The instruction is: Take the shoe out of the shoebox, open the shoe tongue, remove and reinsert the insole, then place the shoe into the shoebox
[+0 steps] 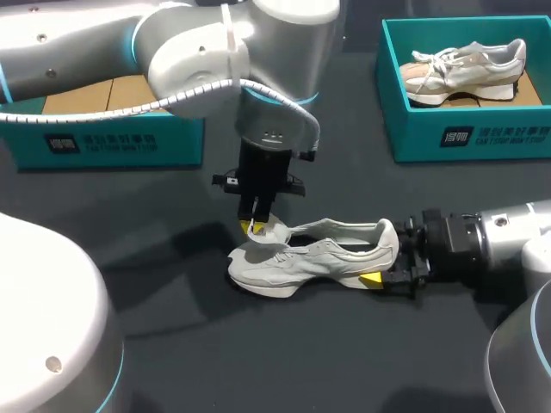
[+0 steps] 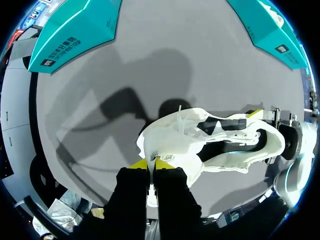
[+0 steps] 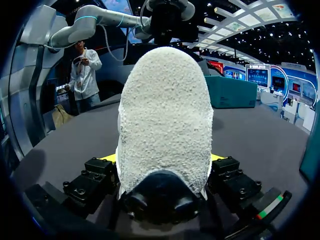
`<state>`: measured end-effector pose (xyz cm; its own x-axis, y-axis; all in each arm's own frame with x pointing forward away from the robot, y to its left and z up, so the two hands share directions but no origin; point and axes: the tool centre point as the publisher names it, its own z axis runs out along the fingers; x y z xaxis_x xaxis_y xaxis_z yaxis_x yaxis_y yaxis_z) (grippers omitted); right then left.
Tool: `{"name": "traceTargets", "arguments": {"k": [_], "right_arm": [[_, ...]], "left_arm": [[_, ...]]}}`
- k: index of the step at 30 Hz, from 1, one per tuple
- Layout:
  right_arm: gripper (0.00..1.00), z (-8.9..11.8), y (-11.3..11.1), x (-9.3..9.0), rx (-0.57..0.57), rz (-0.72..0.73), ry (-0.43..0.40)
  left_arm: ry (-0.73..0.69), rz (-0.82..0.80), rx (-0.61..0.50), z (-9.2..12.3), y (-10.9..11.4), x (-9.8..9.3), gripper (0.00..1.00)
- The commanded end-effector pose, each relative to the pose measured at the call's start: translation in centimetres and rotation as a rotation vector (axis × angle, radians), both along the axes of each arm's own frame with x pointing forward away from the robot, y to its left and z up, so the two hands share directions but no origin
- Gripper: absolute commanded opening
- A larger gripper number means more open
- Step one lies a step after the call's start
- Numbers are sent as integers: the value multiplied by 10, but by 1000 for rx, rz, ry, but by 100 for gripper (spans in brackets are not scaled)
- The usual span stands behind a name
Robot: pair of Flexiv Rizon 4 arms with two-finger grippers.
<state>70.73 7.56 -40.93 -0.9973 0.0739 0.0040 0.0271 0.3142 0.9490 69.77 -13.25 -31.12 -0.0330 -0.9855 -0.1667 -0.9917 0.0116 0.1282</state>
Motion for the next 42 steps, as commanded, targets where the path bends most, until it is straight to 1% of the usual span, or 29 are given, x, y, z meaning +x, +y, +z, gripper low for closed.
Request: {"name": "traceTargets", "arguments": {"k": [1,2,5,7,9,16,22,27,30,33,39,42], "right_arm": [[0,-2,-2,-1,-5,-1,0],[0,-2,-2,-1,-5,-1,0],[0,-2,-2,-1,-5,-1,0],[0,-2,-2,-1,-5,-1,0],[0,-2,-2,-1,-5,-1,0],[0,-2,-2,-1,-5,-1,0],[0,-2,-2,-1,-5,-1,0],[0,-2,-2,-1,-5,-1,0],[0,-2,-2,-1,-5,-1,0],[0,-2,-2,-1,-5,-1,0],[0,-2,-2,-1,-5,-1,0],[0,-2,-2,-1,-5,-1,0]], "left_arm": [[-15,5,-41,-12,11,-1,0],[-13,6,-32,-15,12,-1,7],[-13,13,-21,-19,16,2,16],[-12,15,-19,-21,19,4,27],[-10,18,-17,-21,22,6,34],[-16,12,-11,-18,34,8,46],[-18,-2,-17,-12,45,6,50],[-32,-22,-62,3,44,4,50],[-39,-55,-105,19,38,1,50],[-47,-92,-146,35,28,-2,50],[-83,-159,-214,58,10,-8,53],[-95,-192,-242,68,4,-10,60]]}}
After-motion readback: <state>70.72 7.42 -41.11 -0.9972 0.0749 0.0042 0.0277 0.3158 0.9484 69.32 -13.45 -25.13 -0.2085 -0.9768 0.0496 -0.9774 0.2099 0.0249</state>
